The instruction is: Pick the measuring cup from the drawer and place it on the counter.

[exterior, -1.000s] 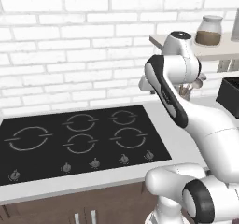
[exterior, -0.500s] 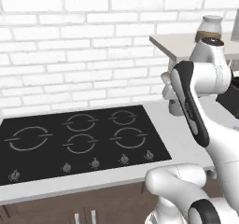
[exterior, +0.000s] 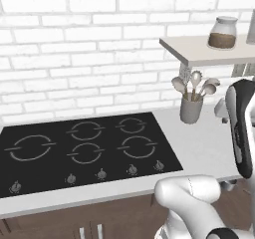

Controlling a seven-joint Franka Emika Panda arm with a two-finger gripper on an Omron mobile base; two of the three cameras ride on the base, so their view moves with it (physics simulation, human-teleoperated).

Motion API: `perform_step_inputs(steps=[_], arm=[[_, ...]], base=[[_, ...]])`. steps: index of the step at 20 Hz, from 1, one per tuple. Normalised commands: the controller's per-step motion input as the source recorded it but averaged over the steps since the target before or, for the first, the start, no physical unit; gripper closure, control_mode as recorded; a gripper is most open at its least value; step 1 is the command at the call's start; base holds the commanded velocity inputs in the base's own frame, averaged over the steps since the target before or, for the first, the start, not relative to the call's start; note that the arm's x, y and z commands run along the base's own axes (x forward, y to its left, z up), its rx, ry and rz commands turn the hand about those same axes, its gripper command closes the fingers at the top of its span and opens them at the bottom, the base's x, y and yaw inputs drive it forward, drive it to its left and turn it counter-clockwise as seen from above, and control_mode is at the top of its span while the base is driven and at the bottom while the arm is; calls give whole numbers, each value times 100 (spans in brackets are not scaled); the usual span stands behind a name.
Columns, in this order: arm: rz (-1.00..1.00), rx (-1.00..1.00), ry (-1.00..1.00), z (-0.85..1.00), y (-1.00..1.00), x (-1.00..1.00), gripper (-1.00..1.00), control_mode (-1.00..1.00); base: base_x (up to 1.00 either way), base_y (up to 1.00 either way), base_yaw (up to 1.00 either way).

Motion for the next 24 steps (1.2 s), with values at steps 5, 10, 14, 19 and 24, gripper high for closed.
perform_step_inputs(steps=[5, 10, 14, 19, 24], arm=[[-37, 23, 3, -30, -100, -64, -100, -100], [-50, 23, 7, -44, -100, -79, -100, -100], [-55, 22, 9, -42, -100, -51, -100, -100], [-52, 23, 6, -49, -88, -30, -100, -100], [-35, 10, 18, -79, -30, -16, -100, -100]], base=[[0, 0, 0], [0, 0, 0], [0, 0, 0], [0, 0, 0], [0, 0, 0]])
